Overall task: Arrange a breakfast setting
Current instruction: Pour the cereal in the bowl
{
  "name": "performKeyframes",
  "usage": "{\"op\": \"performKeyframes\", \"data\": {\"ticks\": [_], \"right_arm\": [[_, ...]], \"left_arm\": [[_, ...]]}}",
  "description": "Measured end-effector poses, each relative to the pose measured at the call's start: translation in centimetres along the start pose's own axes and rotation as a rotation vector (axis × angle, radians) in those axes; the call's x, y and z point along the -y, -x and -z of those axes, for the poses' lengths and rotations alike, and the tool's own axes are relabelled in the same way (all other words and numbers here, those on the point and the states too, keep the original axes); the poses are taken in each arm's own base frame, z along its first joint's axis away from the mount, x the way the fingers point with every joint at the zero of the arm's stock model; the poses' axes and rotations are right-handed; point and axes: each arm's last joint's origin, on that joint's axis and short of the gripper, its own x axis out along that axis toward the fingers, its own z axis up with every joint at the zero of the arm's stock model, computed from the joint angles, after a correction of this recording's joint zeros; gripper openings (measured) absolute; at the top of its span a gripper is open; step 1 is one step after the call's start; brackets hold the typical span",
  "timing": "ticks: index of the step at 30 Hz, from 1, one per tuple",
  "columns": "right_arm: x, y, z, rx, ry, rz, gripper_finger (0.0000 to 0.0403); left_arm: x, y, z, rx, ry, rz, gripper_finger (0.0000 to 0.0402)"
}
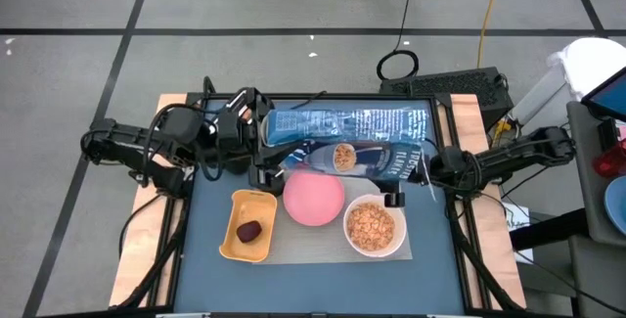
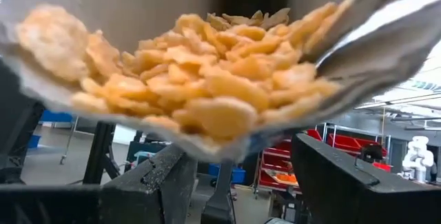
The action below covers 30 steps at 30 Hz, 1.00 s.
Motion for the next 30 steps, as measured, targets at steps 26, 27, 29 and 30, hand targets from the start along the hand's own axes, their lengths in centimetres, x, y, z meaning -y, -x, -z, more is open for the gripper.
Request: {"op": "performKeyframes", "data": {"ticks": [26, 27, 29, 30], "right_arm": [[0.01, 0.0, -0.02, 0.001, 0.002, 0.001, 0.0223], [0.0, 0.0, -0.02, 0.001, 0.002, 0.001, 0.0226], [0.0, 0.0, -0.02, 0.002, 0.002, 0.0, 0.0234], [0.0, 0.0, -0.02, 0.001, 0.002, 0.0, 0.024]], "left_arm": [[-0.6, -0.13, 0.38, -0.029, -0.014, -0.02, 0.0239], [-0.59, -0.13, 0.39, -0.03, -0.014, -0.019, 0.0239], [-0.59, -0.13, 0.41, -0.031, -0.012, -0.019, 0.0239], [-0.59, -0.13, 0.42, -0.032, -0.012, -0.019, 0.0239]]}}
